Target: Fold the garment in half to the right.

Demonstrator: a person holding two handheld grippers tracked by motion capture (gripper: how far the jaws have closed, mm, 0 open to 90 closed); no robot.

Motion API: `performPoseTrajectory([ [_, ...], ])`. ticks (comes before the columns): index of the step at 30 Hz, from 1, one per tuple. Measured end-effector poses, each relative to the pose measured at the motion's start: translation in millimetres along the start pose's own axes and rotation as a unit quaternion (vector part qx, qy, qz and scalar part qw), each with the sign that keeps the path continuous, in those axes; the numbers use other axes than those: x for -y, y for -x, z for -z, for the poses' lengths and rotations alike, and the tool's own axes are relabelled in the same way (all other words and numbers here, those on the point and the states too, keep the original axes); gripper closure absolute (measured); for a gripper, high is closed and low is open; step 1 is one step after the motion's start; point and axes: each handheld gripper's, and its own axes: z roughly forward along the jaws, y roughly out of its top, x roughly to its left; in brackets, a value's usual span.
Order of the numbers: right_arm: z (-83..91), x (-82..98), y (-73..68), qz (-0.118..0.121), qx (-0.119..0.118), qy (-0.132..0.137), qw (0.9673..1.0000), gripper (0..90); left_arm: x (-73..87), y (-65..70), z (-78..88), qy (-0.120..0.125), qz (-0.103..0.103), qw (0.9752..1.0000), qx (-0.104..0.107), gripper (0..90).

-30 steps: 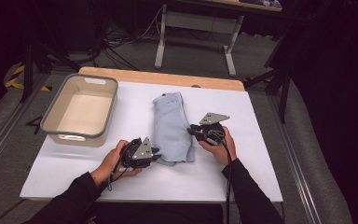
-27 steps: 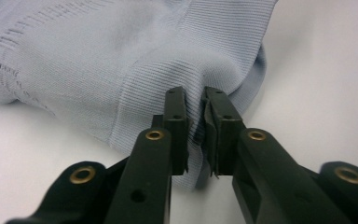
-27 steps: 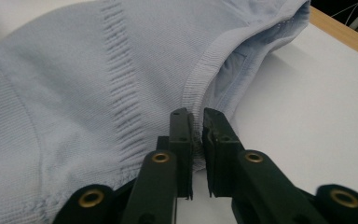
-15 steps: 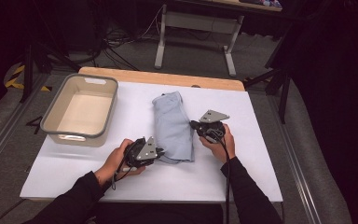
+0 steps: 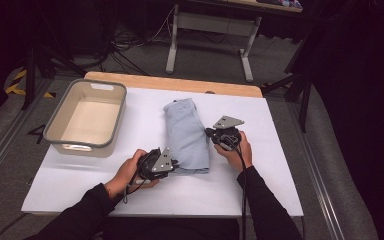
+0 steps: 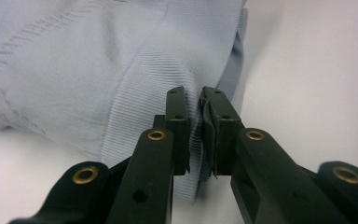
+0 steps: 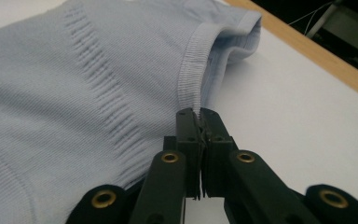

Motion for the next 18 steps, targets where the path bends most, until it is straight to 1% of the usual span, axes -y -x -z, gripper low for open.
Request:
performPoseTrajectory([
  [2,-1.2,3.1,-1.6,0.01,0.002,-0.01,0.9999,87.9,1.6,1.8,0.1,-0.008,-0.003,1.0,0.005,81.3],
  [4,-1.2,5.7,-3.2,0.014,0.001,-0.014,0.9998,87.4,3.3,3.7,-0.4,-0.016,-0.006,0.9998,0.014,81.4],
  [5,-1.1,7.2,-4.1,0.017,0.001,-0.014,0.9997,87.1,3.6,3.8,-0.7,-0.016,-0.012,0.9997,0.012,82.3],
  [8,-1.6,9.4,-5.1,0.018,0.002,-0.014,0.9997,86.2,5.4,4.8,0.6,-0.019,-0.011,0.9995,0.022,83.9],
  [12,-1.8,11.3,-5.5,0.019,0.002,-0.014,0.9997,84.6,8.1,4.8,3.9,-0.018,-0.013,0.9995,0.022,84.1],
  [14,-1.2,11.6,-5.3,0.017,0.003,-0.011,0.9998,84.1,9.2,3.7,7.7,-0.008,-0.009,0.9996,0.027,83.5],
  [15,-0.8,11.6,-5.2,0.016,0.001,-0.01,0.9998,83.9,9.6,2.7,11.7,0.005,-0.004,0.9998,0.02,82.1],
  [16,-0.8,11.6,-5.2,0.016,0.001,-0.01,0.9998,83.9,9.6,2.7,11.7,0.005,-0.004,0.9998,0.02,76.2],
  [17,0.3,11.5,-5.3,0.016,0.003,-0.009,0.9998,79.7,10.1,-2.1,18.2,0.034,0.026,0.999,0.013,74.1],
  [18,0.3,11.5,-5.3,0.016,0.003,-0.009,0.9998,79.7,10.1,-2.1,18.2,0.034,0.026,0.999,0.013,72.4],
])
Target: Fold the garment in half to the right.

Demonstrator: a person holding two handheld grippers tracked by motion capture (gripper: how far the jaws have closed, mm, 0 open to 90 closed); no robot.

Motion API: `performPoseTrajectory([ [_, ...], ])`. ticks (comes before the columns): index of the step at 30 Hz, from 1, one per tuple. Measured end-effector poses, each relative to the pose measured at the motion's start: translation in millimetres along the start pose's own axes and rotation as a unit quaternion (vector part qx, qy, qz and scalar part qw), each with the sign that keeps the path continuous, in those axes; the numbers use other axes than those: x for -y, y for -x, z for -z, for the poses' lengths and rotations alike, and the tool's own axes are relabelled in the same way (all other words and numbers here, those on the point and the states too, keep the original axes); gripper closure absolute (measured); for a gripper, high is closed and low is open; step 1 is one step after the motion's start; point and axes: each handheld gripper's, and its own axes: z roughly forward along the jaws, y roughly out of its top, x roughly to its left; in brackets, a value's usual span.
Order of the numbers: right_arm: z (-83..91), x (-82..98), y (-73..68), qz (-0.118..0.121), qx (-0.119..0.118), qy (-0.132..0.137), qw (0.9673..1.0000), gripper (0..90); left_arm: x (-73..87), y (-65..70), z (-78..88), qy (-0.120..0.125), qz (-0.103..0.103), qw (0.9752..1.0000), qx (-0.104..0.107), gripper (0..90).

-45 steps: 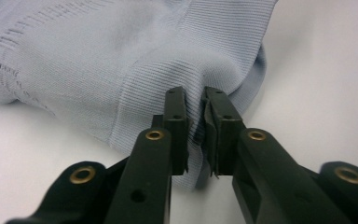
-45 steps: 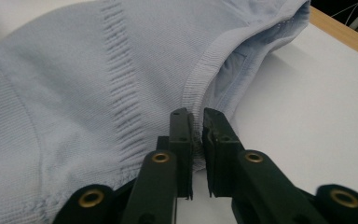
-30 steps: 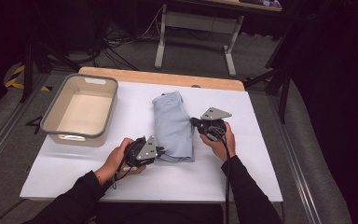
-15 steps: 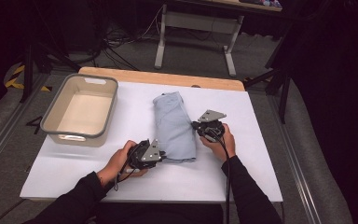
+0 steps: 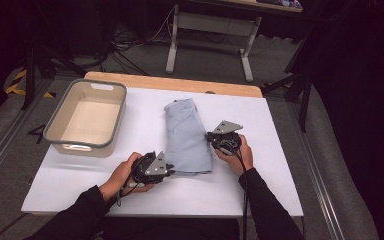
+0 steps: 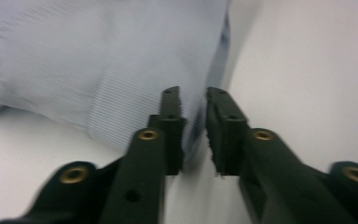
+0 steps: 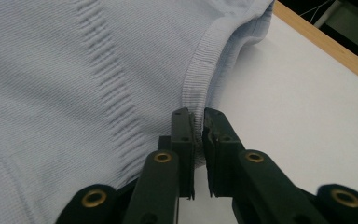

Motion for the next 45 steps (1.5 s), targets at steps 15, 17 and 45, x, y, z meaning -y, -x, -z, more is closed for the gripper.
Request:
performPoseTrajectory([
  [15,21.7,-8.0,-3.3,-0.014,-0.02,0.09,0.9956,90.0,0.8,-4.6,-7.8,-0.006,0.028,0.9993,-0.024,30.6],
  [17,18.8,-8.7,-6.7,-0.018,-0.036,0.096,0.9946,90.0,1.9,-5.7,-11.6,-0.013,0.03,0.9992,-0.024,31.4],
  [45,-13.5,3.4,-22.7,-0.002,-0.063,0.035,0.9974,90.0,7.4,-9.6,-15.8,-0.058,-0.002,0.9981,-0.02,83.7],
])
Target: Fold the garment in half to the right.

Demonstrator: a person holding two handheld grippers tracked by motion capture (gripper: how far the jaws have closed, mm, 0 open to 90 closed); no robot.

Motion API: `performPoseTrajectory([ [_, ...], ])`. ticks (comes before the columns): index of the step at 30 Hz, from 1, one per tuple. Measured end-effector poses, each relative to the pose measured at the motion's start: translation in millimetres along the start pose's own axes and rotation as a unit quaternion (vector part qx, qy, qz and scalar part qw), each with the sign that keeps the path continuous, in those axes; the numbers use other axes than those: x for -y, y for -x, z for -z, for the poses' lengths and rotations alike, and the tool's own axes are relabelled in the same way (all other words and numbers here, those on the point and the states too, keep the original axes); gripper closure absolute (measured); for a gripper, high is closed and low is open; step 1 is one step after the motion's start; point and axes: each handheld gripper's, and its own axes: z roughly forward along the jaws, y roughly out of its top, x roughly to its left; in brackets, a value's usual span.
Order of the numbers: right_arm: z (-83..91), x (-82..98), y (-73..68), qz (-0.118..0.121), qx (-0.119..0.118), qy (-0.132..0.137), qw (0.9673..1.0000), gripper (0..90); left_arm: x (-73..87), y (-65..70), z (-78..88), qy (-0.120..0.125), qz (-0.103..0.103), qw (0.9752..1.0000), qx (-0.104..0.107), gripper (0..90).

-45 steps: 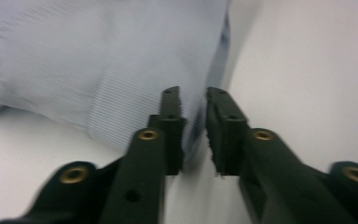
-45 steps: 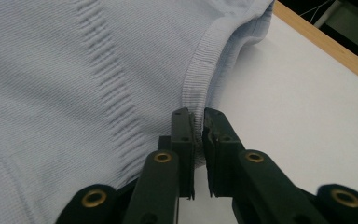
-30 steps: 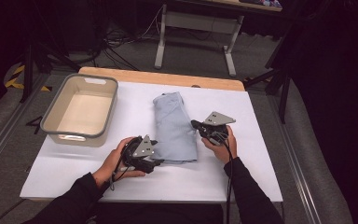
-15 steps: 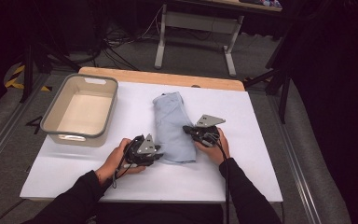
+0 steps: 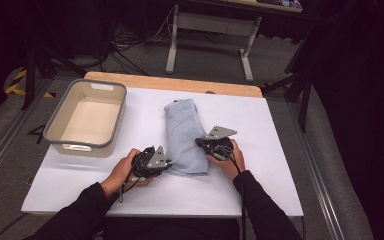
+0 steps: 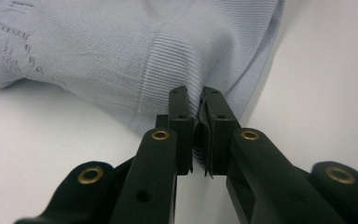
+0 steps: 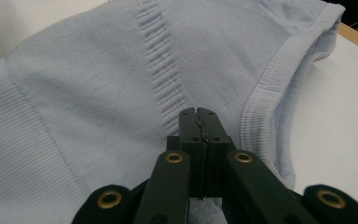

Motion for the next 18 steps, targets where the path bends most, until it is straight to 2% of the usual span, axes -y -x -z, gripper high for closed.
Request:
performPoseTrajectory([
  [4,2.4,0.4,-3.1,0.004,0.002,-0.005,1.0,90.0,3.5,2.0,5.4,-0.003,-0.001,1.0,0.005,84.0],
  [6,4.9,1.0,-6.5,-0.005,-0.003,-0.009,0.9999,90.0,5.6,4.1,8.5,-0.005,-0.004,0.9999,0.011,84.1],
  [9,7.6,1.2,-16.2,0.011,-0.003,-0.017,0.9998,90.0,8.1,6.4,11.4,-0.004,-0.006,0.9998,0.019,84.1],
  [18,11.4,7.9,-30.6,0.013,-0.021,-0.027,0.9993,90.0,20.1,10.2,21.8,-0.009,-0.006,0.9995,0.028,86.0],
])
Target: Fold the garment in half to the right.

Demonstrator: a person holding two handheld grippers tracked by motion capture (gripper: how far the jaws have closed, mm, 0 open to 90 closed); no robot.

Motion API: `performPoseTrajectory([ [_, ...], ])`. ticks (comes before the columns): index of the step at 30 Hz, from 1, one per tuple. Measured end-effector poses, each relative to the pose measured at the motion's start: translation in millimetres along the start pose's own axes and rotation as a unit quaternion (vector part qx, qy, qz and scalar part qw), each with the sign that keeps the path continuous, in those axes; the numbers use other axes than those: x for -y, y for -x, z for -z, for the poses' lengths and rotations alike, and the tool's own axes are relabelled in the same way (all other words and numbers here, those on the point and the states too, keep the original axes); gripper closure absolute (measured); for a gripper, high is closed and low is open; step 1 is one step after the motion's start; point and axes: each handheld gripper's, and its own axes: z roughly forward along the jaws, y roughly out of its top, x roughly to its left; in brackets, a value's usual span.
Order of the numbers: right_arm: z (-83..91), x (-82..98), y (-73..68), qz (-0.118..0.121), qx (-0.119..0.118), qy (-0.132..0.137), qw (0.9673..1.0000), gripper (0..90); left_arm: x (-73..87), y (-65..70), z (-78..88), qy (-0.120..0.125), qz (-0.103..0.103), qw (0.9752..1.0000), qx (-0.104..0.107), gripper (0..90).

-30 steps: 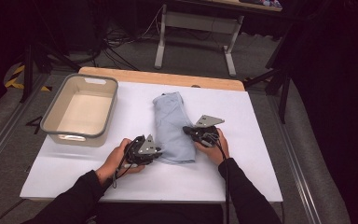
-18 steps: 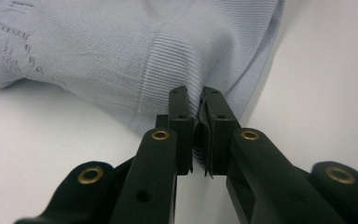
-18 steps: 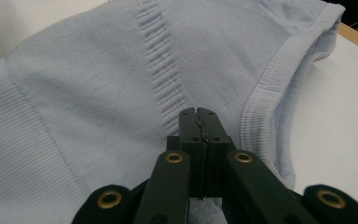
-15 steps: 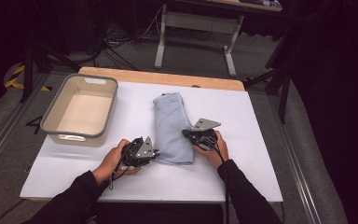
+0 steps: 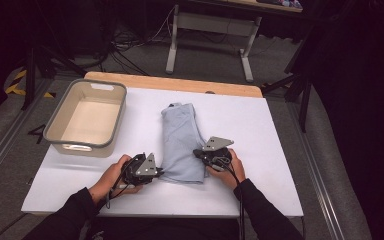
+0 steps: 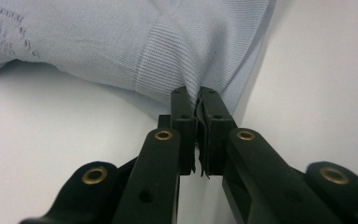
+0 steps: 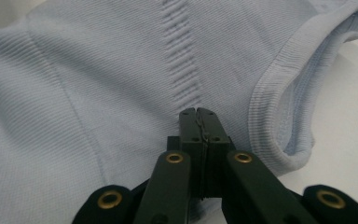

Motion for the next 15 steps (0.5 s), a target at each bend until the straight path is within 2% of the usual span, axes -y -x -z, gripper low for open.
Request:
performPoseTrajectory([
  [4,2.5,2.3,-5.9,-0.002,-0.008,-0.004,1.0,90.0,3.5,4.5,4.9,-0.001,-0.002,1.0,0.001,86.7],
  [6,4.2,2.7,-8.6,0.0,-0.008,-0.002,1.0,90.0,4.7,6.7,6.5,0.0,0.004,1.0,-0.001,86.6],
  [7,5.0,2.7,-9.7,0.001,-0.007,-0.002,1.0,90.0,4.2,8.6,6.8,0.004,-0.001,1.0,-0.004,86.6],
  [11,6.7,0.7,-9.8,0.016,0.012,-0.003,0.9998,90.0,2.3,11.3,6.2,0.006,-0.004,0.9999,-0.009,86.4],
  [15,10.0,1.0,-5.8,0.018,0.037,0.001,0.9992,90.0,2.4,11.1,5.6,0.014,0.01,0.9998,-0.014,81.9],
])
